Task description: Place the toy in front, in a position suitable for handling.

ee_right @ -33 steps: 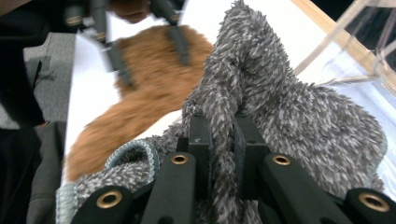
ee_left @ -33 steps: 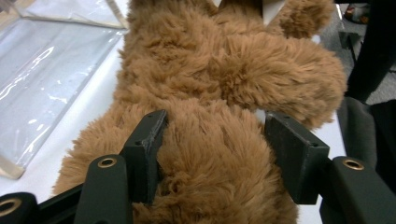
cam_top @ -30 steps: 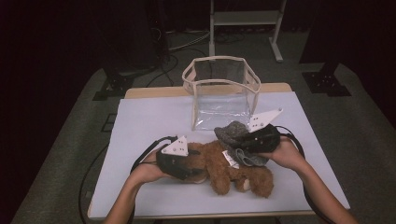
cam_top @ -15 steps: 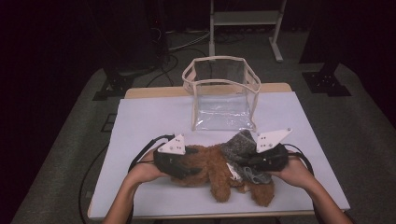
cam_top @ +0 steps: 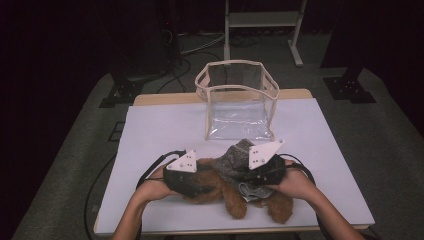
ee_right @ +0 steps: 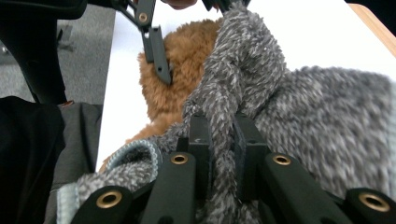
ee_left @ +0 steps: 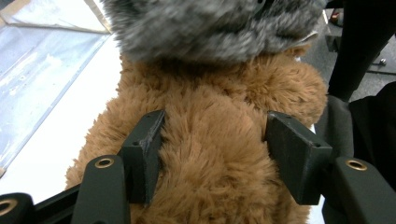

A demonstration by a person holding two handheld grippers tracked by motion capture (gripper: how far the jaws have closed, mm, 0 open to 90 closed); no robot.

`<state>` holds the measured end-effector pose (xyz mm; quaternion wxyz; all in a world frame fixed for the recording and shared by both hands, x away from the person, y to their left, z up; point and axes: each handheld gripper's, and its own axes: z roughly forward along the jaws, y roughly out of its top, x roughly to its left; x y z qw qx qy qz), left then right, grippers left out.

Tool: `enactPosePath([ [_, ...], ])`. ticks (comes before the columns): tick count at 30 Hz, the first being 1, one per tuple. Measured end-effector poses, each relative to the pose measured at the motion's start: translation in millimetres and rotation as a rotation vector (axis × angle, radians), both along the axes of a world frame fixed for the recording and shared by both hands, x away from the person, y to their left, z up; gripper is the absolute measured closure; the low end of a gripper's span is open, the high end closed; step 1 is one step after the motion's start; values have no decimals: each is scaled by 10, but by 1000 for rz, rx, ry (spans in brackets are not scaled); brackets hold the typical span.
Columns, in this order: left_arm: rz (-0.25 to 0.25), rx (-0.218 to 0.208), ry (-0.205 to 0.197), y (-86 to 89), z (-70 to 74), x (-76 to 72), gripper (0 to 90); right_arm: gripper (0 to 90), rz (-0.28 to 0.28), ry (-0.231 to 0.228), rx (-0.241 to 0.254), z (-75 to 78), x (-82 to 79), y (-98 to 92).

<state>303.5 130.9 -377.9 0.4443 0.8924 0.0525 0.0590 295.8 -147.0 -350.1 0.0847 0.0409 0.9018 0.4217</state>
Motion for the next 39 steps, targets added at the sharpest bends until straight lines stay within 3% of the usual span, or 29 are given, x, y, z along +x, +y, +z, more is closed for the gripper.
enactPosePath([
  [8, -2, 12, -7, -45, 19, -10, 378, 791, -87, 54, 17, -163, -208, -635],
  [12, -1, 12, -6, -46, 15, -12, 376, 791, -117, 73, 21, -179, -223, -804],
  [14, -4, 18, -9, -43, 17, -16, 375, 791, -112, 56, 24, -123, -219, -779],
  [20, -19, 26, -19, -55, 25, -46, 373, 791, -72, -2, 53, 139, -63, -441],
  [26, -34, 30, -24, -41, 23, -80, 370, 790, -35, -7, 19, 142, 86, -134],
  [34, -61, 21, -21, -92, 38, -107, 370, 791, -74, 69, 96, -122, 19, -429],
  [39, -58, 14, -17, -83, 31, -111, 370, 792, -83, 67, 115, -194, -100, -566],
])
